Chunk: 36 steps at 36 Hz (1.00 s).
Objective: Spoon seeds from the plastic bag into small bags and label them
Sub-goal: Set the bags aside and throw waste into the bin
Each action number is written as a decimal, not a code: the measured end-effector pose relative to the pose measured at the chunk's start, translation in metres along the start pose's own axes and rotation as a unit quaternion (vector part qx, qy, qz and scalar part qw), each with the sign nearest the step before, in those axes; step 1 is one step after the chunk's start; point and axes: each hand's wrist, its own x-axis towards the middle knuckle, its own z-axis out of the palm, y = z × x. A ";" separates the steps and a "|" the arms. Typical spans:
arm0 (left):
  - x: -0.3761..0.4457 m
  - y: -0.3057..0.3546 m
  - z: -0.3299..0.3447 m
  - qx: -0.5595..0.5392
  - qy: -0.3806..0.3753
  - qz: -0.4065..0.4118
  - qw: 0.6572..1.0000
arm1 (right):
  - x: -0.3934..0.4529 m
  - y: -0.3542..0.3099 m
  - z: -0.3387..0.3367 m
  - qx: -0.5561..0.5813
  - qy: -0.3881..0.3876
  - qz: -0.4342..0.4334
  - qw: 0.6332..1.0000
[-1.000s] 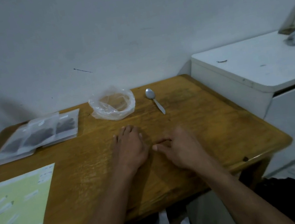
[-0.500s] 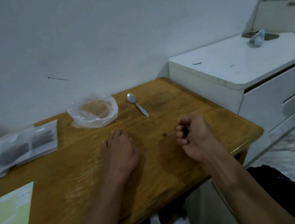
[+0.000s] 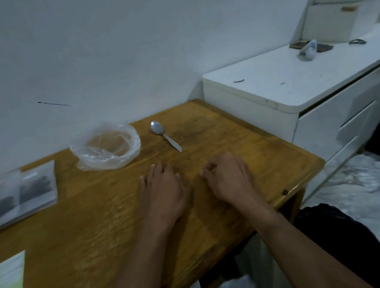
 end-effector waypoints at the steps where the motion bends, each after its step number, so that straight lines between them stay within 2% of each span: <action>1: 0.000 0.000 0.000 0.001 0.001 0.000 1.000 | -0.002 0.001 -0.001 0.002 0.009 -0.008 1.000; 3: 0.000 0.000 0.000 0.001 -0.002 0.002 1.000 | -0.008 0.006 -0.006 0.057 0.016 -0.010 0.998; 5: -0.002 0.001 -0.001 -0.004 -0.006 0.004 1.000 | -0.016 0.012 -0.015 0.206 0.005 0.037 0.978; 6: -0.004 0.003 -0.001 -0.006 -0.007 0.005 1.000 | -0.019 0.017 -0.020 0.301 -0.009 0.071 0.951; 7: -0.006 0.005 -0.002 -0.004 -0.008 0.008 1.000 | -0.021 0.024 -0.026 0.403 -0.027 0.103 0.909; 9: -0.010 0.013 -0.003 0.003 -0.010 0.015 1.000 | -0.023 0.039 -0.038 0.579 -0.062 0.153 0.799; 10: -0.013 0.018 -0.002 0.005 -0.013 0.018 1.000 | -0.024 0.047 -0.045 0.630 -0.072 0.170 0.755; 11: -0.016 0.024 0.000 0.006 -0.017 0.023 1.000 | -0.025 0.055 -0.053 0.657 -0.074 0.181 0.728; 13: -0.020 0.037 0.006 -0.001 -0.023 0.040 0.999 | -0.028 0.070 -0.067 0.674 -0.054 0.186 0.713; 17: -0.024 0.066 0.018 -0.027 -0.040 0.068 0.996 | -0.033 0.101 -0.084 0.635 0.034 0.177 0.751; 20: -0.024 0.087 0.024 -0.032 -0.051 0.083 0.995 | -0.039 0.117 -0.088 0.600 0.051 0.188 0.776; 21: -0.024 0.094 0.026 -0.032 -0.054 0.086 0.994 | -0.042 0.121 -0.087 0.571 0.052 0.189 0.797; 23: -0.023 0.105 0.029 -0.030 -0.059 0.087 0.994 | -0.049 0.128 -0.081 0.476 0.069 0.163 0.861; 25: -0.020 0.114 0.032 -0.028 -0.060 0.084 0.994 | -0.057 0.133 -0.074 0.340 0.111 0.101 0.928; 26: -0.019 0.117 0.033 -0.026 -0.059 0.082 0.995 | -0.059 0.136 -0.071 0.285 0.125 0.064 0.948; 30: -0.017 0.125 0.036 -0.028 -0.050 0.071 0.996 | -0.063 0.142 -0.065 0.210 0.122 -0.028 0.970; 36: -0.017 0.125 0.038 -0.026 -0.044 0.071 0.996 | -0.055 0.146 -0.062 0.212 0.114 -0.051 0.969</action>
